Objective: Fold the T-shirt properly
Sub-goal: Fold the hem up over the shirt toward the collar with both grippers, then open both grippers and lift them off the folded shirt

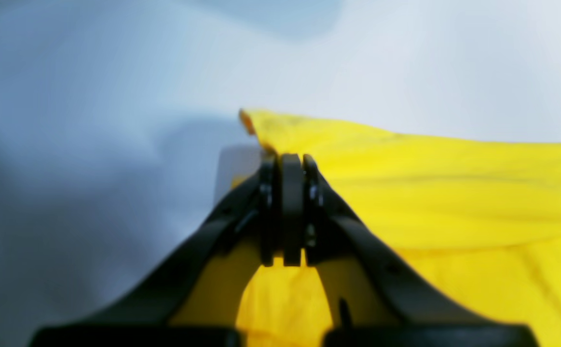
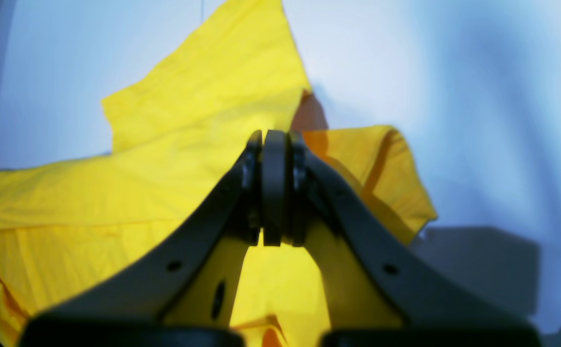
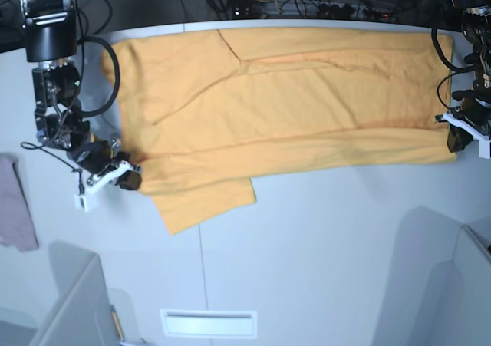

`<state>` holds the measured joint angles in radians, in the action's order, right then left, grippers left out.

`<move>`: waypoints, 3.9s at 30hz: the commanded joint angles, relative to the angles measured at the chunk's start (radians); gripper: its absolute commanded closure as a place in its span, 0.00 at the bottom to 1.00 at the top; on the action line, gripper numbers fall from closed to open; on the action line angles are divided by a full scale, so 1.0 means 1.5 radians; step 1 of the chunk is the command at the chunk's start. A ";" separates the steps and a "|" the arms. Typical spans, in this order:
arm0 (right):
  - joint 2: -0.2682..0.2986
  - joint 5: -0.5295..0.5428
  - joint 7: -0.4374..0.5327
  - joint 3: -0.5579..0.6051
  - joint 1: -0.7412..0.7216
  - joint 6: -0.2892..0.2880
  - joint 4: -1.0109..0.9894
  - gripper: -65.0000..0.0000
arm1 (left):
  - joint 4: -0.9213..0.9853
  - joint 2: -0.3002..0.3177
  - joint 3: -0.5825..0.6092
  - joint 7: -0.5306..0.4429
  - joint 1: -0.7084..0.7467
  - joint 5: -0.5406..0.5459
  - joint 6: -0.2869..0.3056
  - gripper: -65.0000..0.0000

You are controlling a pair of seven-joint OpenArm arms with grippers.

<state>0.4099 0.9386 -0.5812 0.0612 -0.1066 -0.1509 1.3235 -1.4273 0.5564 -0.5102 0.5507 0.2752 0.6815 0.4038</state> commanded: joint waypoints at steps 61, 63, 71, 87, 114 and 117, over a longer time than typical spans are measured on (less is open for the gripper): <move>-0.074 0.011 -0.301 -0.376 0.352 -0.011 0.389 1.00 | -0.208 0.001 -0.103 -0.018 0.308 0.006 0.005 1.00; -0.074 0.011 -0.299 -0.376 0.360 -0.011 0.389 1.00 | -0.216 -0.010 -0.093 -0.018 0.312 0.005 0.005 1.00; -0.072 0.008 -0.298 -0.376 0.392 -0.011 0.390 1.00 | -0.228 -0.012 -0.094 -0.018 0.352 0.004 0.005 1.00; -0.088 0.007 -0.311 -0.420 0.434 -0.011 0.392 1.00 | -0.257 -0.072 -0.088 -0.018 0.354 -0.140 0.006 1.00; -0.143 -0.114 -0.363 -0.414 0.415 -0.013 0.468 0.74 | -0.324 -0.078 -0.076 -0.018 0.324 -0.132 0.006 0.31; -0.138 -0.118 -0.356 -0.348 0.402 -0.013 0.468 0.76 | -0.327 -0.081 -0.040 -0.018 0.301 -0.136 0.006 0.43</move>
<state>0.1997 0.7464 -1.1217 -0.4583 0.4961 -0.1658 2.0094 -1.9064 0.4232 -0.5602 0.5430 0.7238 0.4744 0.4221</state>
